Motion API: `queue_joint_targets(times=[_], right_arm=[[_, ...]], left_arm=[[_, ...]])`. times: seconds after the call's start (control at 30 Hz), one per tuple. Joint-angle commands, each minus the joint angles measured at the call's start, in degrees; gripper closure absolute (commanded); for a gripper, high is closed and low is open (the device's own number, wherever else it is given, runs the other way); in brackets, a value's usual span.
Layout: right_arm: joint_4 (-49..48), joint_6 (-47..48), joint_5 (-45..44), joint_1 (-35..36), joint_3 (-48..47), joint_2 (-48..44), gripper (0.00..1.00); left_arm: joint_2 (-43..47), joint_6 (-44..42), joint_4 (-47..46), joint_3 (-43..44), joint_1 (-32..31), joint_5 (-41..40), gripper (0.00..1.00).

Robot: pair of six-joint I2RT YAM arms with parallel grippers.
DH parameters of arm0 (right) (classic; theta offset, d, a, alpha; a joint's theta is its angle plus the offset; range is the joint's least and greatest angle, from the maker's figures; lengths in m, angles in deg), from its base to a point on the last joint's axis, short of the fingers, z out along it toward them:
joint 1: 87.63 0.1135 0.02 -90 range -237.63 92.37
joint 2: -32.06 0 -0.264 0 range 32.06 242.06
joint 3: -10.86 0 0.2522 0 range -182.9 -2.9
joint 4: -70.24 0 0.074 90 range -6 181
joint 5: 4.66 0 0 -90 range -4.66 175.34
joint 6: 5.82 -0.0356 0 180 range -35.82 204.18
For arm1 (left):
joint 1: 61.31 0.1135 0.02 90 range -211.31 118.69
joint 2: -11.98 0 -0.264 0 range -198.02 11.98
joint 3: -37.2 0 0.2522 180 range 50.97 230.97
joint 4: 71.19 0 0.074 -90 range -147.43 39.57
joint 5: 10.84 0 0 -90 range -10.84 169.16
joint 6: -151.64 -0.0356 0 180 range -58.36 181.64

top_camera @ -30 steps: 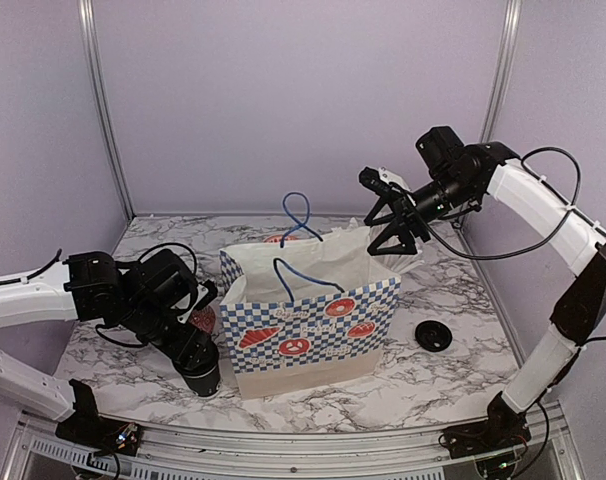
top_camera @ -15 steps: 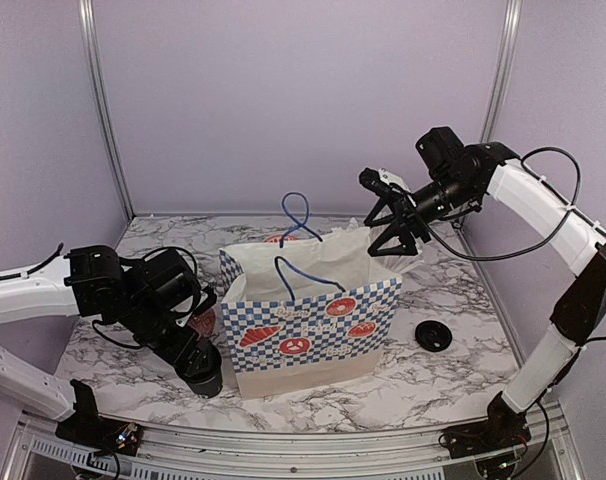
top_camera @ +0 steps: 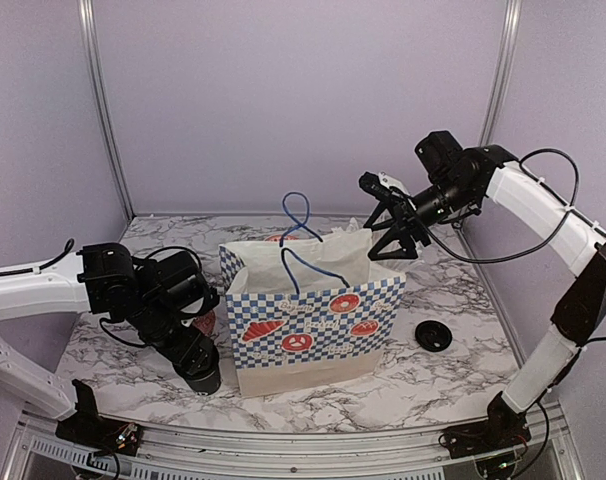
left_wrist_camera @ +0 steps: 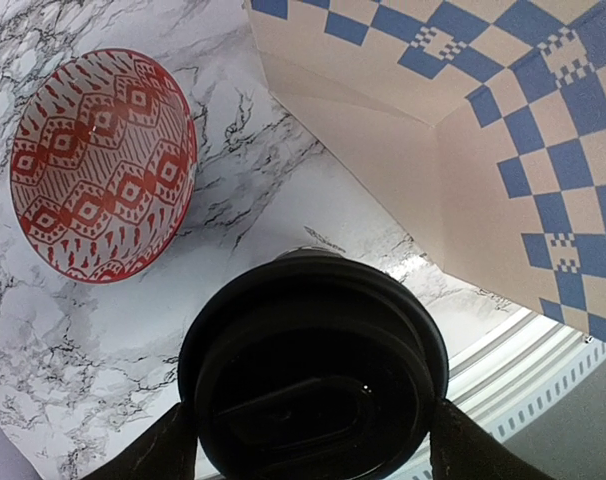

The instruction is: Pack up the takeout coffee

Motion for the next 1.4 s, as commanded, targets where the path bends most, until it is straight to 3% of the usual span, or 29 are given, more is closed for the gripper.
queue_joint_targets(times=[0.0, 0.23, 0.6, 0.8, 0.97, 1.07, 1.37], right_arm=[[0.82, 0.79, 0.6, 0.57, -0.23, -1.44, 0.13], [1.61, 0.58, 1.75, 0.58, -2.03, -1.25, 0.12], [4.32, 1.48, 5.34, 0.58, -5.98, -1.19, 0.1], [3.45, 0.98, 4.78, 0.59, -7.96, -0.73, 0.1], [3.08, 0.86, 1.46, 2.23, -12.61, 2.87, 0.08], [5.12, 2.44, -0.82, 5.02, -16.42, 5.96, 0.01], [4.29, 0.82, -3.33, 12.92, -25.84, 13.75, 0.02]], left_arm=[[-0.72, -0.4, 1.47, 1.47, -0.19, -0.91, 0.22], [-1.52, -0.6, 1.45, 0.14, -0.19, -0.04, 0.25], [-2.88, -1.42, 1.07, 0.27, -0.26, -0.56, 0.2], [-2.1, -1.61, 1.27, 0.83, -0.26, 0.68, 0.31], [0.24, -0.47, 4.03, 4.11, -0.26, -0.17, 0.35], [1.89, 0.81, 7.09, 6.86, -0.26, -2.13, 0.36], [4.85, 4.3, 17.98, 16.59, -0.17, -9.31, 0.37]])
